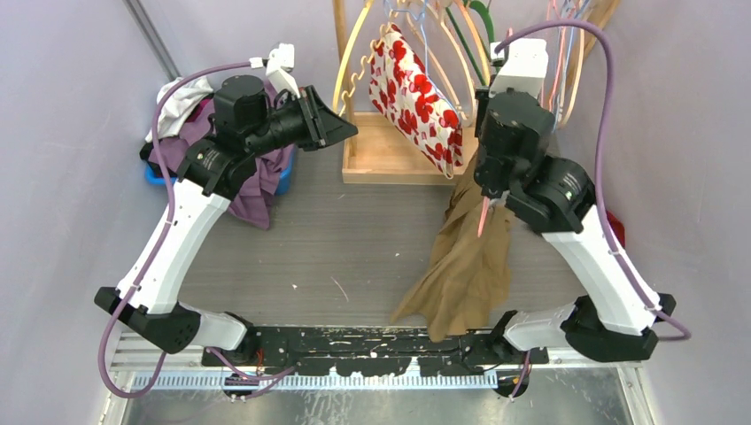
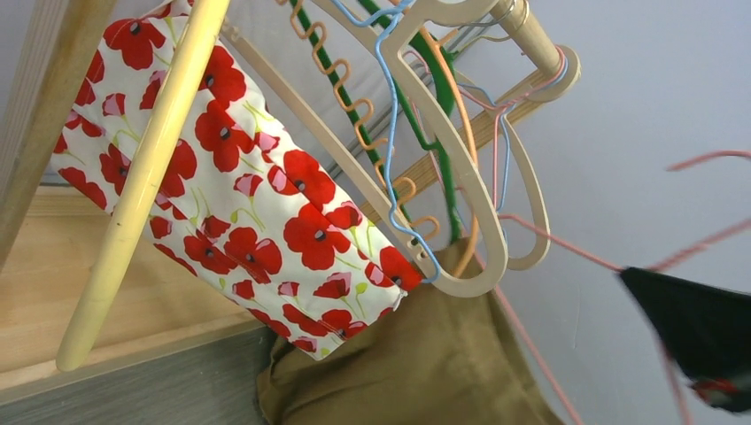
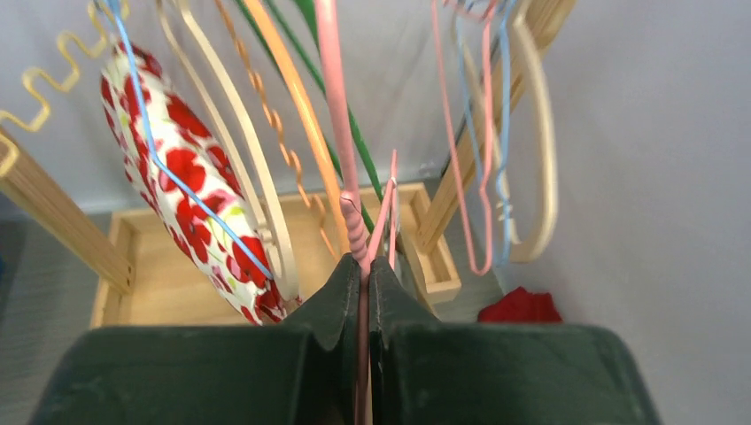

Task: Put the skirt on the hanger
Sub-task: Place the hanger at the clothesline.

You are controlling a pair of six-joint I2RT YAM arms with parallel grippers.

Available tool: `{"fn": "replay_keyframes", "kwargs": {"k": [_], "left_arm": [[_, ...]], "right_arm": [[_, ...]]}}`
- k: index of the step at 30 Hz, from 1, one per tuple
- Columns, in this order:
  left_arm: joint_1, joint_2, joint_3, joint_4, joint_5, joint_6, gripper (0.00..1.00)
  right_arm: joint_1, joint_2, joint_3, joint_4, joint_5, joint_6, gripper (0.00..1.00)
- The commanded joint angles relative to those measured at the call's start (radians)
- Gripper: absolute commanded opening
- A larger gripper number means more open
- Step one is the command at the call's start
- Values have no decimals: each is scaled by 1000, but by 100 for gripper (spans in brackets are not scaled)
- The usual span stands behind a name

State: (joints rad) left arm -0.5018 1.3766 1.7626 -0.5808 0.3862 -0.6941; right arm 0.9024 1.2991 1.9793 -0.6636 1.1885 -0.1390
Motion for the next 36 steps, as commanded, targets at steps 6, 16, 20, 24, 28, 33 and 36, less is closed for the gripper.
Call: {"fn": "replay_keyframes", "kwargs": {"k": [6, 16, 20, 24, 28, 33, 36], "left_arm": [[6, 14, 29, 25, 18, 40, 23], [11, 29, 28, 24, 18, 46, 23], [14, 32, 42, 4, 17, 55, 22], [21, 30, 51, -3, 17, 61, 23], [26, 43, 68, -8, 23, 64, 22], [33, 63, 84, -3, 29, 64, 22], [40, 80, 91, -2, 38, 66, 22]], "right_arm": [[-426, -65, -56, -112, -638, 294, 1], [-757, 60, 104, -196, -1146, 325, 1], [-845, 101, 126, -168, -1319, 366, 1], [-865, 128, 142, -119, -1299, 377, 1], [-871, 172, 236, -110, -1238, 374, 1], [-884, 235, 320, -94, -1218, 378, 1], [-888, 250, 336, -56, -1194, 384, 1]]}}
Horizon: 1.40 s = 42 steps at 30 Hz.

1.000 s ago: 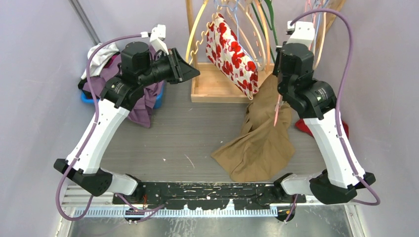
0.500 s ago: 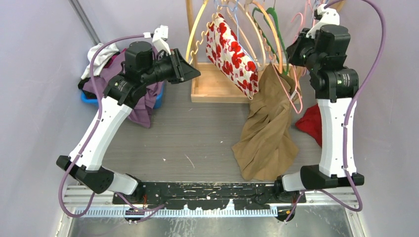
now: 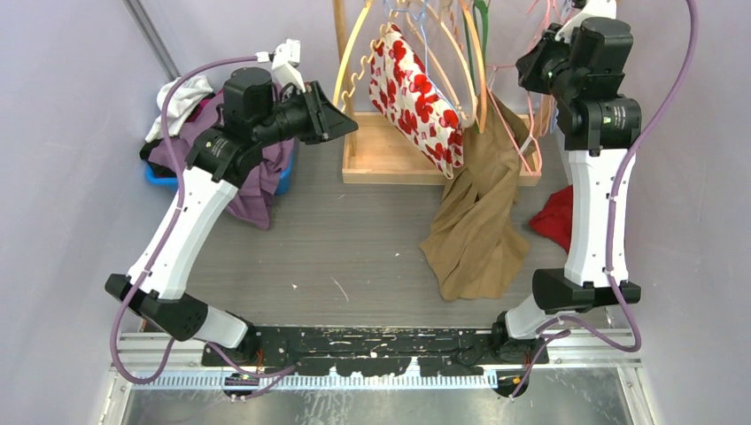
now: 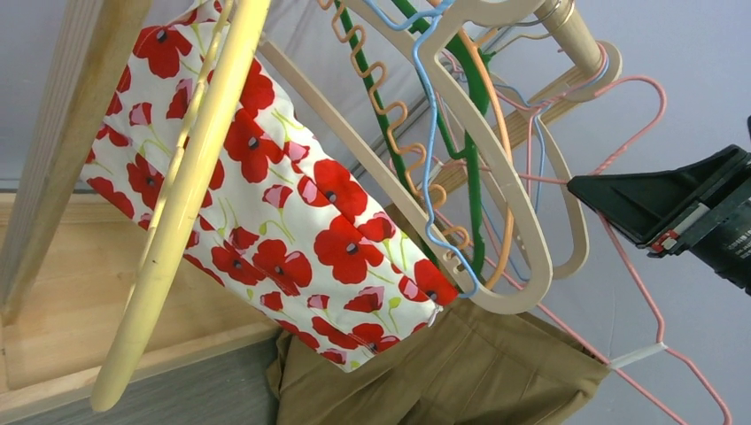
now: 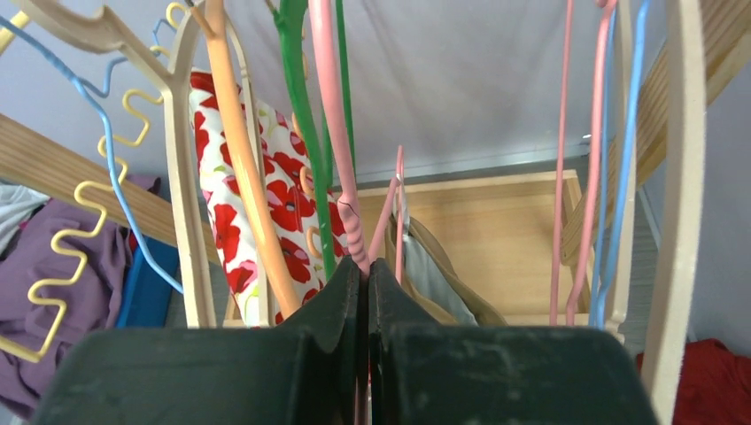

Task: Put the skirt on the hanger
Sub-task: Place the hanger at the clothesline.

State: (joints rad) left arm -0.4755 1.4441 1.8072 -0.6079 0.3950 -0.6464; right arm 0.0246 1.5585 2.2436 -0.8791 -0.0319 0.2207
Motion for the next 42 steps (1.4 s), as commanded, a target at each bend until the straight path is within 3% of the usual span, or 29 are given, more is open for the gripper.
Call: {"fn": "replay_keyframes", "kwargs": {"k": [1, 24, 32, 42], "left_arm": [[17, 15, 45, 27, 31, 19, 22], [85, 71, 1, 92, 78, 26, 21], [94, 88, -7, 110, 80, 26, 21], [100, 88, -27, 117, 81, 28, 20]], "right_arm": [[-12, -7, 75, 176, 31, 24, 1], [-60, 170, 156, 518, 38, 45, 1], [-80, 271, 257, 485, -32, 73, 1], [-81, 305, 214, 475, -111, 89, 1]]}}
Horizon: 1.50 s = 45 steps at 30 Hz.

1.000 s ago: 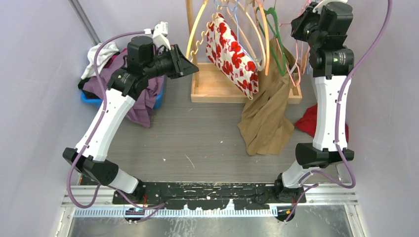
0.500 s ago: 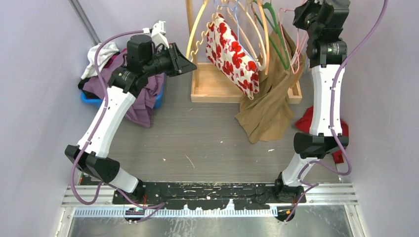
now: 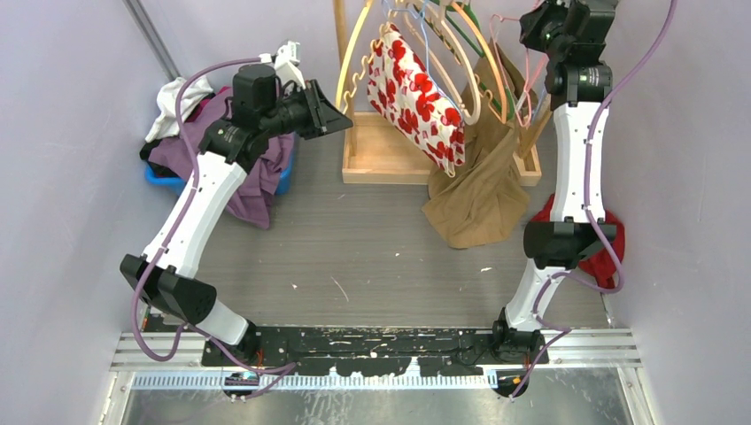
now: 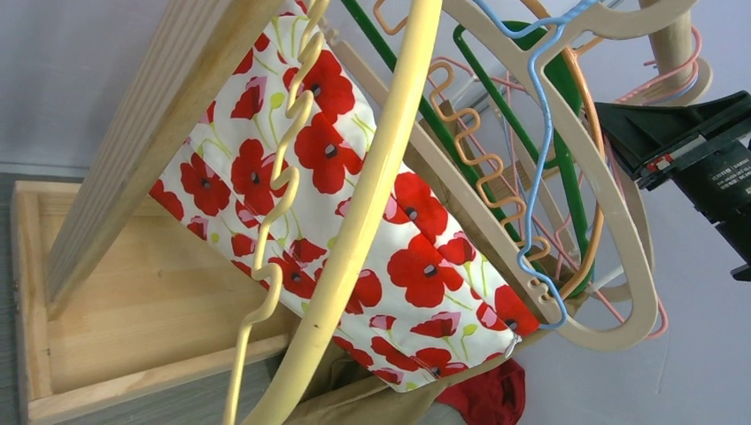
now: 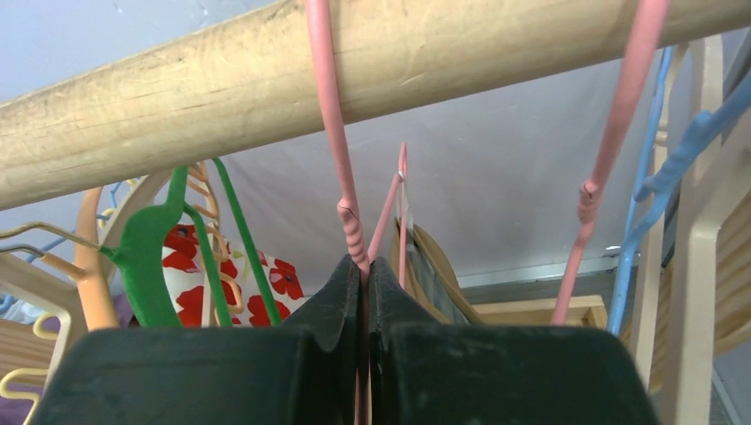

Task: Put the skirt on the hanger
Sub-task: Place the hanger at the clothesline.

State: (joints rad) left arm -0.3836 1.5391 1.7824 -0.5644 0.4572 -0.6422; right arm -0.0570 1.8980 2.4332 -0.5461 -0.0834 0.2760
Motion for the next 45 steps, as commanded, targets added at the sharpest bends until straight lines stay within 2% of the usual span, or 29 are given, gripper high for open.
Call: {"fn": "replay_keyframes", "kwargs": {"k": [1, 4, 5, 8, 10, 11, 16, 20, 25, 30, 34, 35, 36, 37, 38, 41, 45], "left_arm": [[9, -8, -5, 73, 18, 23, 20], [9, -10, -12, 77, 20, 21, 20], [9, -12, -13, 76, 20, 22, 20], [11, -20, -15, 62, 16, 32, 20], [19, -30, -19, 50, 13, 39, 22], [25, -39, -27, 49, 11, 39, 23], [47, -85, -47, 20, 5, 47, 25], [52, -115, -50, -12, -3, 54, 26], [54, -154, -59, -59, -17, 65, 29], [56, -198, -78, -111, -31, 81, 34], [59, -246, -129, -130, -36, 85, 40], [60, -258, -139, -132, -41, 85, 42], [61, -261, -164, -133, -43, 83, 53], [61, -295, -184, -132, -43, 84, 69], [61, -311, -202, -130, -44, 82, 77], [61, -343, -260, -121, -50, 74, 84], [61, -380, -334, -98, -55, 60, 86]], "right_arm": [[0, -48, -1, 145, -62, 36, 1], [0, -74, -37, 116, -56, 38, 2], [0, -72, -26, 84, -56, 37, 6], [0, -54, 50, -36, -63, 39, 30], [0, -63, 69, -89, -63, 45, 40], [0, -76, 60, -103, -59, 50, 50], [0, -185, -29, -138, -34, 59, 70], [0, -295, -106, -196, 41, 61, 72], [0, -520, -310, -247, 175, 57, 73], [0, -751, -573, -318, 227, 107, 73], [0, -974, -869, -309, 231, 214, 73], [0, -1025, -951, -293, 224, 248, 72], [0, -1081, -1047, -267, 217, 281, 72], [0, -1128, -1138, -243, 205, 316, 71], [0, -1167, -1217, -228, 193, 344, 70], [0, -1242, -1458, -153, 167, 421, 68], [0, -1232, -1680, 0, 171, 491, 57]]}}
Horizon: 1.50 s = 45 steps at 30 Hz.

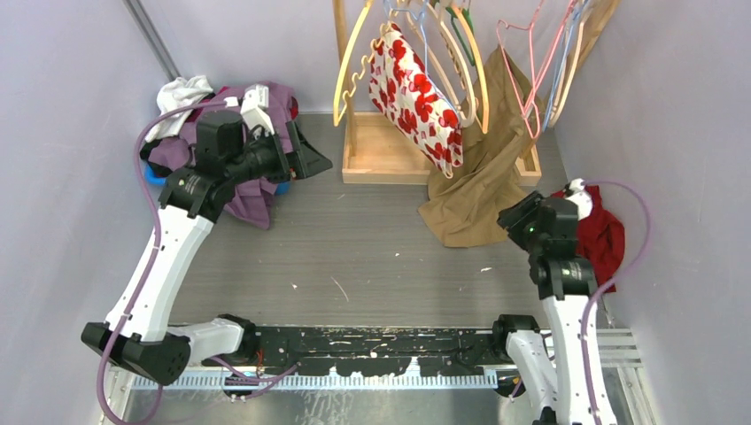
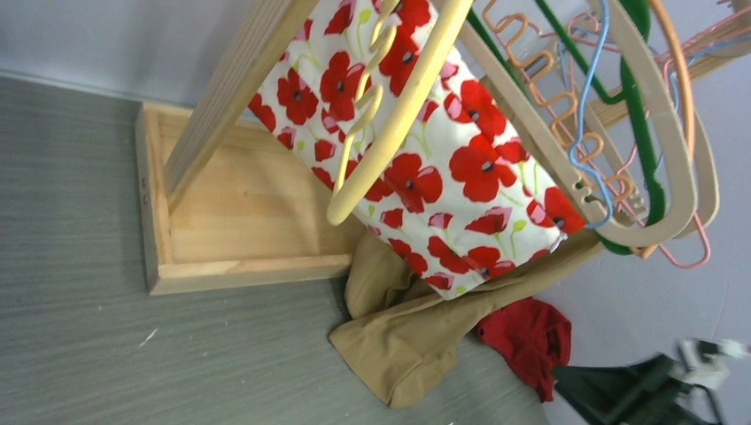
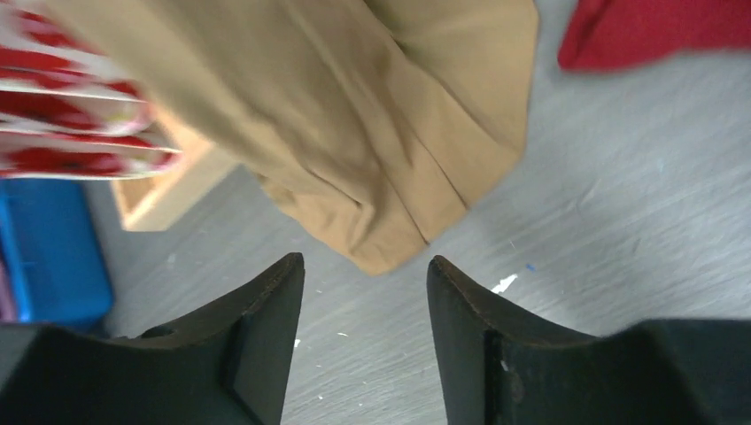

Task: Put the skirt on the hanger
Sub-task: Place the hanger at the clothesline, then reset both arms

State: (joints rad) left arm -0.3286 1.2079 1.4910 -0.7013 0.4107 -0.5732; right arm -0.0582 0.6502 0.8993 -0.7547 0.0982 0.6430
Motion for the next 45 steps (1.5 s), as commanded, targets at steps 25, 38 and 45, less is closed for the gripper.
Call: {"fn": "replay_keyframes", "kwargs": {"k": [25, 38, 45], "left_arm": [[6, -136, -245, 65, -111, -10, 99], [6, -240, -346, 26, -356, 52, 99], [6, -300, -526, 92, -527, 151, 99]], "right_arm": [[3, 787, 114, 957, -261, 179, 48], [3, 264, -81, 455, -142, -45, 100], [3, 74, -134, 287, -133, -226, 100]]}}
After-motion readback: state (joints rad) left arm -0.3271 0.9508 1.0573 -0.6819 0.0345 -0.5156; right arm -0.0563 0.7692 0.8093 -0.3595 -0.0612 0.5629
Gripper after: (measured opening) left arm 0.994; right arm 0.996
